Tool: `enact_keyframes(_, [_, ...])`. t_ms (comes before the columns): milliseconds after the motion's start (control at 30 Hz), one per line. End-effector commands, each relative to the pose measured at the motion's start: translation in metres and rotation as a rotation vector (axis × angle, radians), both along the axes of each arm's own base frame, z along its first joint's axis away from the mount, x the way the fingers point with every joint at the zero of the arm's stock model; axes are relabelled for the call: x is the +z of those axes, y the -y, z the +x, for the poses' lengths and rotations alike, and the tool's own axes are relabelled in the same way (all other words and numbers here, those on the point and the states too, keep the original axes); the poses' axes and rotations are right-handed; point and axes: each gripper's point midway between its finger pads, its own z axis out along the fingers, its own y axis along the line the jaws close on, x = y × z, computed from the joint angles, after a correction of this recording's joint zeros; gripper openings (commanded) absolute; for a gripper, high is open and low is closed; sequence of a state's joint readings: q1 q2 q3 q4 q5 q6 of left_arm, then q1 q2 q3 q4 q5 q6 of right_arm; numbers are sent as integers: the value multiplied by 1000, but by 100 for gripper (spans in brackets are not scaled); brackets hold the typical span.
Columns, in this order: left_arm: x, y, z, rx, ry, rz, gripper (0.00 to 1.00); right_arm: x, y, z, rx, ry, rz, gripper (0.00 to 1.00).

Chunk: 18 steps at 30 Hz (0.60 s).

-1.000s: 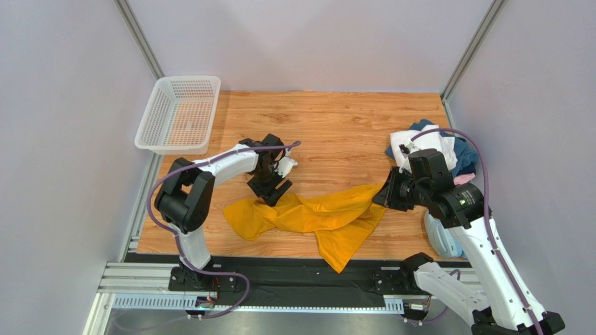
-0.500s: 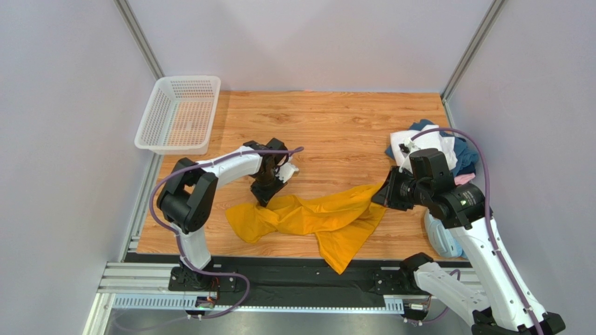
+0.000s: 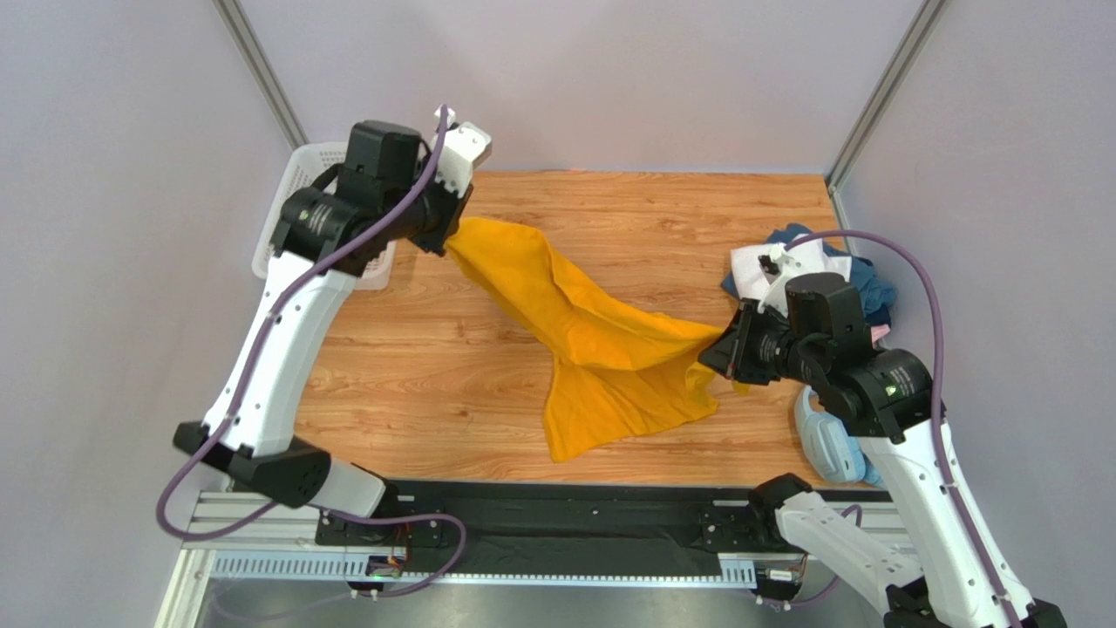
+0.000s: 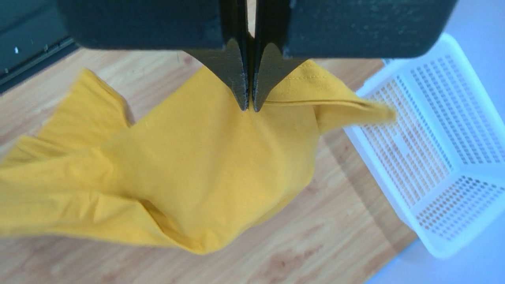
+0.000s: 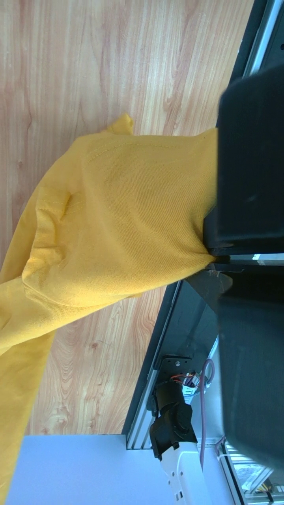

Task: Fold and stack the t-shirts
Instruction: Flatten out the tshirt

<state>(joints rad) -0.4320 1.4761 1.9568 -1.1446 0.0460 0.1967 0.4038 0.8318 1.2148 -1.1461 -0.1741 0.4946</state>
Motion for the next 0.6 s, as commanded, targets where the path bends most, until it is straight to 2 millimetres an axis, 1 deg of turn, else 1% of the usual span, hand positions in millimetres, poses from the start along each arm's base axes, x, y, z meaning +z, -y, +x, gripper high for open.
enact_keyframes(0, [-50, -23, -31, 21, -152, 106, 0, 38, 4, 4, 2, 151, 14, 0])
enact_keyframes(33, [-61, -29, -33, 33, -174, 110, 0, 42, 9, 6, -6, 170, -12, 0])
enact_keyframes(67, [-60, -32, -38, 36, -169, 99, 0, 56, 11, 7, -12, 207, -12, 0])
enact_keyframes(100, [-66, -35, -42, 39, -187, 100, 0, 65, 14, 8, -17, 231, -17, 0])
enact_keyframes(133, [-67, -37, -45, 41, -193, 94, 0, 72, 16, 9, -20, 255, -28, 0])
enact_keyframes(167, [-67, -37, -50, 35, -203, 82, 0, 88, 17, 10, -24, 294, -20, 0])
enact_keyframes(233, [-74, -37, -65, 2, -261, 84, 0, 91, 18, 17, -35, 281, -45, 0])
enact_keyframes(267, [-78, -29, -74, -53, -305, 61, 0, 94, 18, 18, -34, 282, -49, 0])
enact_keyframes(300, [-83, -29, -89, -83, -369, 68, 0, 96, 17, 23, -35, 276, -52, 0])
enact_keyframes(333, [-88, -28, -95, -121, -400, 77, 0, 97, 15, 25, -36, 274, -51, 0])
enact_keyframes(367, [-91, -21, -106, -181, -441, 50, 0, 95, 15, 27, -38, 267, -51, 0])
enact_keyframes(400, [-102, -21, -126, -228, -527, 52, 2, 93, 12, 29, -34, 259, -45, 0])
enact_keyframes(433, [-107, -19, -137, -322, -555, 58, 4, 90, 11, 31, -34, 248, -46, 0])
enact_keyframes(467, [-108, -8, -153, -404, -609, 1, 7, 88, 10, 32, -35, 241, -47, 0])
enact_keyframes(500, [-115, -8, -160, -429, -644, -5, 7, 85, 9, 33, -34, 233, -48, 0])
enact_keyframes(533, [-117, -5, -153, -372, -638, -23, 1, 83, 9, 35, -36, 227, -53, 0])
enact_keyframes(567, [-124, -18, -133, -273, -581, 52, 0, 82, 9, 37, -38, 226, -53, 0])
